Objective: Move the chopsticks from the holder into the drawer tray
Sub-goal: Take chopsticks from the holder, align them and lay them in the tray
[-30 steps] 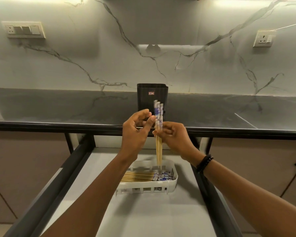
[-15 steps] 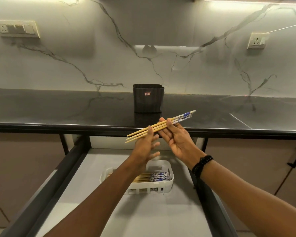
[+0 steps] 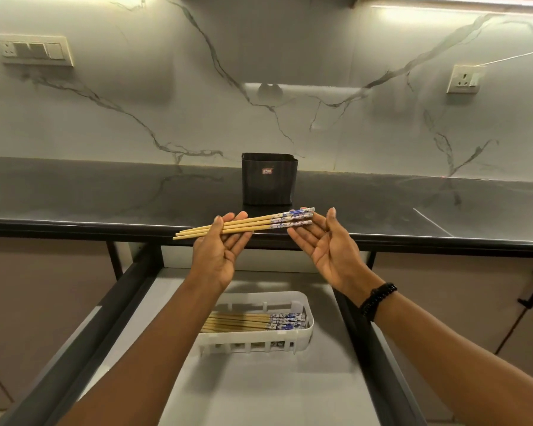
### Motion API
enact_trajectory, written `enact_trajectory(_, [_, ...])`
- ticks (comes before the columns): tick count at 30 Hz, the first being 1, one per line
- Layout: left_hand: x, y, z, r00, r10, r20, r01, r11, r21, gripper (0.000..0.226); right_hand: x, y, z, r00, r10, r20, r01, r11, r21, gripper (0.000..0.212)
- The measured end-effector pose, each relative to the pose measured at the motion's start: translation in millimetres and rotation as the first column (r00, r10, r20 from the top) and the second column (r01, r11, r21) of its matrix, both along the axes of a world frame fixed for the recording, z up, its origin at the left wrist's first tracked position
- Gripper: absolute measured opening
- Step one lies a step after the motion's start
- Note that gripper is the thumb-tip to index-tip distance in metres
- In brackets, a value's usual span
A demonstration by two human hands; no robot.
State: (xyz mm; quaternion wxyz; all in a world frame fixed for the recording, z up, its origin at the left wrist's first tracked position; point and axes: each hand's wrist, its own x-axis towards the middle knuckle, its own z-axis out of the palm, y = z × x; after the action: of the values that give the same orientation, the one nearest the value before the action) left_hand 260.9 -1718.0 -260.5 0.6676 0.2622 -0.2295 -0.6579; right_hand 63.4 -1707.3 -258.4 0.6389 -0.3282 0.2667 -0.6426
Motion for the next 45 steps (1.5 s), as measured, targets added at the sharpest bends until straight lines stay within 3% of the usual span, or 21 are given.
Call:
enact_trajectory(12, [2.1, -4.2, -2.6, 0.999, -0.020, 0.034, 0.021, 1.000, -0.017, 0.027, -0.2, 3.7, 3.2, 0.987, -0.082, -0.135, 0.080, 0.997, -0.018, 0.023])
enact_trajectory(22, [4.7, -6.1, -4.7, 0.997, -0.083, 0.009, 0.083, 0.996, -0.034, 0.028, 6.1, 7.8, -1.6, 0.993, 0.081, 0.080, -0.085, 0.995, 0.044, 0.026])
enact_trajectory(28, [8.5, -7.3, -6.0, 0.991, -0.133, -0.001, 0.133, 0.990, -0.050, 0.029, 13.1, 10.9, -4.1, 0.985, 0.165, 0.056, -0.168, 0.983, 0.075, 0.037])
enact_trajectory(33, [10.1, -8.4, -5.5, 0.993, -0.121, 0.010, 0.121, 0.992, -0.040, 0.030, 5.2, 10.2, 0.9, 0.990, 0.139, -0.034, -0.139, 0.990, 0.008, 0.029])
enact_trajectory(36, [10.6, -9.4, -5.5, 0.996, -0.088, 0.023, 0.089, 0.995, -0.034, 0.031, 3.6, 11.6, 6.1, 0.976, 0.067, -0.207, -0.080, 0.995, -0.055, 0.025])
enact_trajectory(40, [10.8, -8.6, -5.7, 0.996, -0.083, 0.029, 0.084, 0.996, -0.025, 0.030, 8.7, 15.1, 8.2, 0.888, -0.080, -0.452, -0.008, 0.982, -0.191, 0.033])
enact_trajectory(45, [7.5, -7.6, -6.0, 0.988, -0.117, 0.096, 0.120, 0.992, -0.026, 0.029, 6.6, 14.6, 6.5, 0.852, -0.162, -0.498, 0.061, 0.975, -0.214, 0.019])
